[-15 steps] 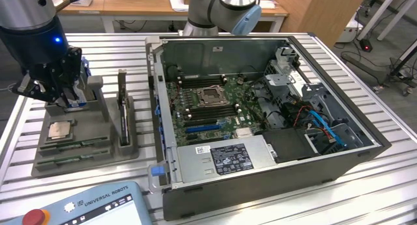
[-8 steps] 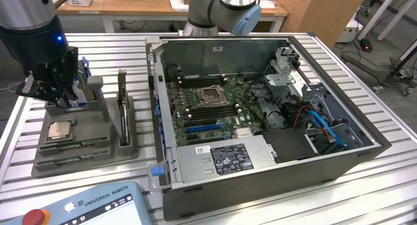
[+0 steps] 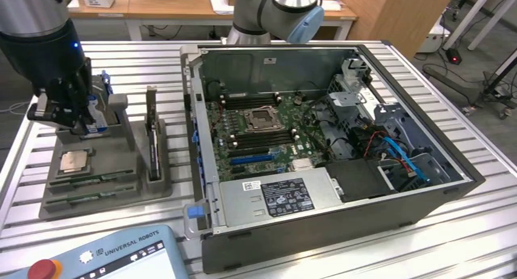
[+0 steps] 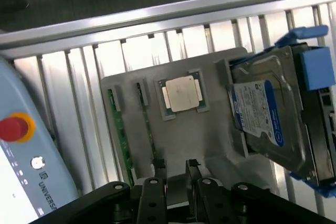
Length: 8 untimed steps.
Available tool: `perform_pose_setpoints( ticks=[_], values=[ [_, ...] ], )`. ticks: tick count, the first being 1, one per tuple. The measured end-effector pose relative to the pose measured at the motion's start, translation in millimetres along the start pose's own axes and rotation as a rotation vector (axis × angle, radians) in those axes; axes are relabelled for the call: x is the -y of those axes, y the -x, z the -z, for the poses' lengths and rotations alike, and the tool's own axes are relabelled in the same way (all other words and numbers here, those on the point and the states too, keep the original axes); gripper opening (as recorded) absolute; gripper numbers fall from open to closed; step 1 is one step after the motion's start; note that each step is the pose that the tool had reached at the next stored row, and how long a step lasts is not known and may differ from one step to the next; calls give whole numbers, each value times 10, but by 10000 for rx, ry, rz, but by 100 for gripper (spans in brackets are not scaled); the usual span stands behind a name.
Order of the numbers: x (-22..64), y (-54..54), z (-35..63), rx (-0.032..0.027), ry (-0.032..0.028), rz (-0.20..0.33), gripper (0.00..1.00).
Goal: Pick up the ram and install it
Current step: 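Pick up the ram and move it above insertion slot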
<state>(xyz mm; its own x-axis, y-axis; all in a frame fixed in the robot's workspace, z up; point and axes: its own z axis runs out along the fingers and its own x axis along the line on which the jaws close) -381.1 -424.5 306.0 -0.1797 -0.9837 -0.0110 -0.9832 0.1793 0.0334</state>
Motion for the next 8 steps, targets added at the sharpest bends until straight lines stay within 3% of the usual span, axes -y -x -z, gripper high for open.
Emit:
perform_pose_setpoints(
  ticks=[8],
  values=[
    [0, 0, -1, -82, 10, 1448, 29]
  ],
)
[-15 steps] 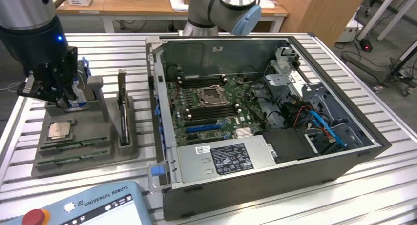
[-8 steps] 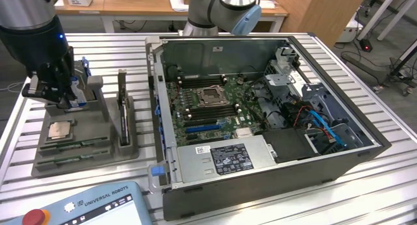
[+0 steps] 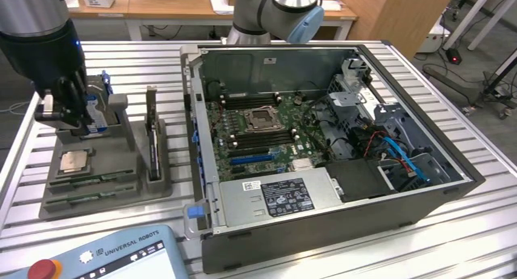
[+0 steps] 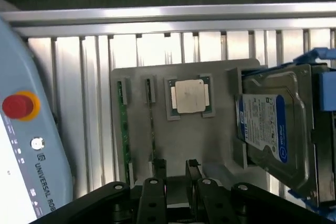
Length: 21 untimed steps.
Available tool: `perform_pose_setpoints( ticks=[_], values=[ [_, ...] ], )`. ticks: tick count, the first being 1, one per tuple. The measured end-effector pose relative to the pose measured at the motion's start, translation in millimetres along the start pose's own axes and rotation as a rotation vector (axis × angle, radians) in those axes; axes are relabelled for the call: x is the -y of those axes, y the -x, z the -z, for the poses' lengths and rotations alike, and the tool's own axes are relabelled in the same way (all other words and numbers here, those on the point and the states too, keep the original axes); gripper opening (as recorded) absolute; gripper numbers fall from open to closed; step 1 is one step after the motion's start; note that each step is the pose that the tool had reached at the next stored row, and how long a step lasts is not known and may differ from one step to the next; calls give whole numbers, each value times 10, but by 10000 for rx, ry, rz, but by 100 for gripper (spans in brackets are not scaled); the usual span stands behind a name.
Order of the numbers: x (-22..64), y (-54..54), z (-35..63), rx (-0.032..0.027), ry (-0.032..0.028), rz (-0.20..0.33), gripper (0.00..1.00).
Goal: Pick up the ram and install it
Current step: 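Pick up the ram and move it above insertion slot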
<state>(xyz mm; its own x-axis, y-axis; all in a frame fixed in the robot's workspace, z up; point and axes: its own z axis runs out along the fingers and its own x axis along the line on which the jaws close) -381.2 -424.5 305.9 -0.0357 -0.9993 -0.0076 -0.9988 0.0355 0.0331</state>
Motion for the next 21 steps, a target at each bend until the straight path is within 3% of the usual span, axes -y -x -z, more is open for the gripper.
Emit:
perform_pose_setpoints(
  ticks=[6, 21],
  values=[
    [0, 0, 0, -58, 7, 1063, 29],
    [3, -43, 0, -65, 9, 1116, 29]
  ],
)
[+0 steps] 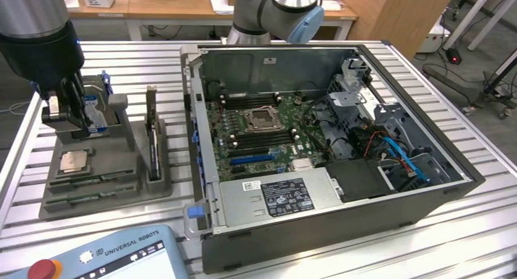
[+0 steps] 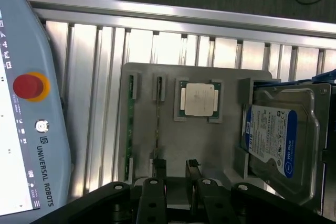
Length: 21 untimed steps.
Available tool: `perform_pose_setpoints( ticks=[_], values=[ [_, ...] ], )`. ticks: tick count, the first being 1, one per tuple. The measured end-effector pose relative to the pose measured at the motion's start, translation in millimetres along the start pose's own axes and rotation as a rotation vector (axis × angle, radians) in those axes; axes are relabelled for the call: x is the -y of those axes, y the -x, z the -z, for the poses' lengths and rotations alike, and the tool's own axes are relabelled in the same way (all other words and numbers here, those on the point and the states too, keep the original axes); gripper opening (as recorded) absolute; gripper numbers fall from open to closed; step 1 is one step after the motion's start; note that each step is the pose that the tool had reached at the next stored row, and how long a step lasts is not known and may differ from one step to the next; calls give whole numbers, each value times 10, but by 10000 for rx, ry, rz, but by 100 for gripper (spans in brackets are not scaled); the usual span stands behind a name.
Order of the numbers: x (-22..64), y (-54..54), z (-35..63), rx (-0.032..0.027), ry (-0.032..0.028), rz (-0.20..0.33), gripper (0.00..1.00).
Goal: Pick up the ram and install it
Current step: 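Pick up the ram and move it above insertion slot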
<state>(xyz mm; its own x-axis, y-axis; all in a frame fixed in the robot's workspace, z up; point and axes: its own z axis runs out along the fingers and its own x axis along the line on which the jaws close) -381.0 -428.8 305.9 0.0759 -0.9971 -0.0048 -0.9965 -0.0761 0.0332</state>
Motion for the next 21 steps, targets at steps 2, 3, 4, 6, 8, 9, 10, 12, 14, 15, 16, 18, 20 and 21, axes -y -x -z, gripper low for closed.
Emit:
perform_pose_setpoints(
  ticks=[2, 3, 4, 6, 8, 9, 10, 12, 14, 15, 16, 18, 20, 21],
  values=[
    [1, -20, 0, 0, 0, 1, 29],
    [1, -31, 0, 0, -1, 0, 29],
    [0, -42, 0, 1, -1, 0, 29],
    [-2, -68, 0, 0, 0, 0, 29],
    [-3, -93, 0, 0, -1, -1, 29],
    [-4, -109, 0, 0, 0, -1, 29],
    [-5, -127, 0, 0, -1, 0, 29],
    [-5, -164, 0, 0, -1, 0, 29],
    [-6, -202, 0, 1, -1, 0, 29],
    [-7, -222, 1, 0, 0, 0, 29],
    [-8, -241, 1, 0, 0, 1, 29],
    [-11, -281, 1, 0, -1, -1, 29],
    [-14, -323, 1, 0, -1, -1, 29],
    [-15, -345, 1, 1, -1, -1, 29]
  ],
)
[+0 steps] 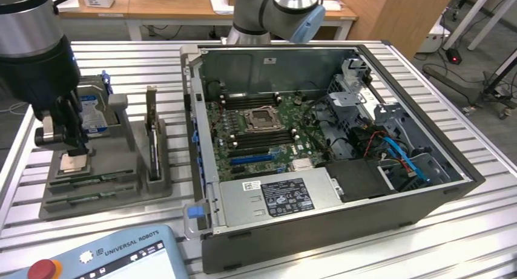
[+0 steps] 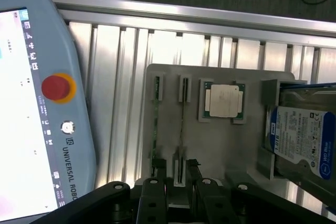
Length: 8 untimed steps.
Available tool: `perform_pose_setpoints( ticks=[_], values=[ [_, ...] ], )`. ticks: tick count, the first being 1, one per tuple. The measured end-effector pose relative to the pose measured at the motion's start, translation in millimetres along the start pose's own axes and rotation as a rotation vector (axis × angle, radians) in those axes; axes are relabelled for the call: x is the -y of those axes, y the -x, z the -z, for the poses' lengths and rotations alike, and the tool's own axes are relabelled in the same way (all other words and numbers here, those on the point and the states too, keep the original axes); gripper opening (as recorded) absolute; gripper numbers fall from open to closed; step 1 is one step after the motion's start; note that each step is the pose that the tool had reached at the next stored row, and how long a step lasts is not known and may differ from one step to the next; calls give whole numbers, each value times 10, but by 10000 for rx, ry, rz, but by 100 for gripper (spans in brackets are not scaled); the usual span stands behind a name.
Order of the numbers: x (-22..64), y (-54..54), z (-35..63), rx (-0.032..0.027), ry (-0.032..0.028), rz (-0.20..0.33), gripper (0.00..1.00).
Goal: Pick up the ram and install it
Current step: 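Pick up the ram and move it above insertion slot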
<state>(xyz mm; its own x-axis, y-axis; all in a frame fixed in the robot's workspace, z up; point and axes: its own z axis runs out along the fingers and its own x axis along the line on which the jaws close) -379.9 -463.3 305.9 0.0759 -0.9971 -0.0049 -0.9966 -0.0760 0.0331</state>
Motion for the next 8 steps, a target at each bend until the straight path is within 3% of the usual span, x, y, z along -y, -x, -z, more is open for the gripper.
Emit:
perform_pose_setpoints(
  ticks=[8],
  values=[
    [-8, -154, 0, 0, 0, 1, 29]
  ],
)
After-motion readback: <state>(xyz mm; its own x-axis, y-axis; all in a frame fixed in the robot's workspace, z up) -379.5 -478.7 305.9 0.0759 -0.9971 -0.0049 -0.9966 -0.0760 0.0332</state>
